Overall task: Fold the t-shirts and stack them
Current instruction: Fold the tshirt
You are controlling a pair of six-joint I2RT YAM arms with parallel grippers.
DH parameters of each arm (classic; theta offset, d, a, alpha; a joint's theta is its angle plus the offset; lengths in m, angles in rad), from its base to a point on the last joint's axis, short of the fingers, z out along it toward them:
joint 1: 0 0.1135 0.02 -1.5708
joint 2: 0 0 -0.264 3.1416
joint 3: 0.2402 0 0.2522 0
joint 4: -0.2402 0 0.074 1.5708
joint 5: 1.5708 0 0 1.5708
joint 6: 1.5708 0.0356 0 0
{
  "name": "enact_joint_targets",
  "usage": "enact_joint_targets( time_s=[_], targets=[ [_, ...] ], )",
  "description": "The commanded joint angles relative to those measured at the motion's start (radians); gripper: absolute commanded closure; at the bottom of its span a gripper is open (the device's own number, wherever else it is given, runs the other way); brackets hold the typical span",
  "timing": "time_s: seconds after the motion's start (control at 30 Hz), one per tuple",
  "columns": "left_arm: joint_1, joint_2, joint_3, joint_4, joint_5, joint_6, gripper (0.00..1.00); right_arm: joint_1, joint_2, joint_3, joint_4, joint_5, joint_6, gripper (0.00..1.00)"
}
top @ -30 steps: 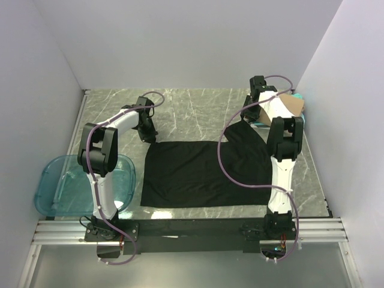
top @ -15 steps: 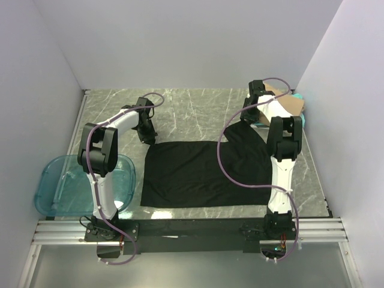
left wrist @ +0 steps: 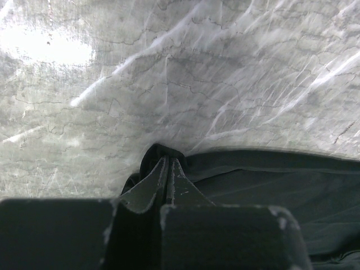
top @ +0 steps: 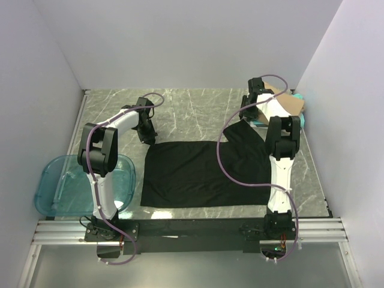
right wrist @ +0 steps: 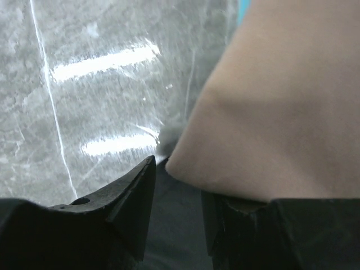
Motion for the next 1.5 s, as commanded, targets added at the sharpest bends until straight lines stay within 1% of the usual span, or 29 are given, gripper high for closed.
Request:
enact_joint_targets(
  time_s=[0.0, 0.2, 0.3, 0.33, 0.37, 0.5, 0.53, 0.63, 0.67, 0.9, 1.13, 1.47],
  targets=[
    [-0.005, -0.016, 0.005, -0.008, -0.001, -0.005, 0.99, 0.017, 0.025, 0.048, -0.015, 0.006, -0.041, 0.55],
    [-0.005, -0.022, 0.007, -0.007, 0.002, -0.004, 0.99, 0.022, 0.017, 0.010, -0.017, 0.018, -0.055, 0.55],
    [-0.005, -0.020, 0.010, -0.014, -0.005, 0.001, 0.99, 0.022, 0.020, 0.005, -0.023, 0.039, -0.055, 0.58],
    [-0.005, -0.022, 0.008, -0.016, -0.008, 0.003, 0.99, 0.025, 0.018, 0.007, -0.023, 0.053, -0.055, 0.61],
    [-0.006, -0.023, 0.007, -0.014, -0.006, 0.003, 0.99, 0.024, 0.012, 0.005, -0.021, 0.063, -0.056, 0.68],
    [-0.006, -0.034, -0.008, -0.008, -0.005, 0.000, 0.99, 0.022, -0.001, 0.003, -0.020, 0.073, -0.061, 0.81],
    [-0.005, -0.034, -0.012, -0.007, -0.005, 0.000, 0.99, 0.023, -0.005, 0.002, -0.018, 0.072, -0.061, 0.88],
    [-0.005, -0.039, -0.021, -0.002, -0.011, 0.000, 0.99, 0.022, -0.014, 0.000, -0.020, 0.067, -0.061, 0.98],
    [-0.005, -0.042, -0.021, -0.007, -0.015, 0.001, 0.99, 0.022, -0.023, -0.003, -0.020, 0.069, -0.061, 1.00],
    [-0.003, -0.037, 0.005, -0.024, -0.044, 0.015, 0.99, 0.017, -0.098, -0.029, -0.003, 0.105, -0.067, 1.00],
    [0.003, 0.007, 0.111, -0.066, -0.044, 0.026, 0.99, -0.003, -0.097, 0.068, -0.036, 0.099, -0.064, 1.00],
    [0.018, 0.102, 0.275, -0.093, -0.044, 0.052, 0.99, -0.010, -0.049, 0.218, -0.073, 0.079, -0.044, 1.00]
  ],
)
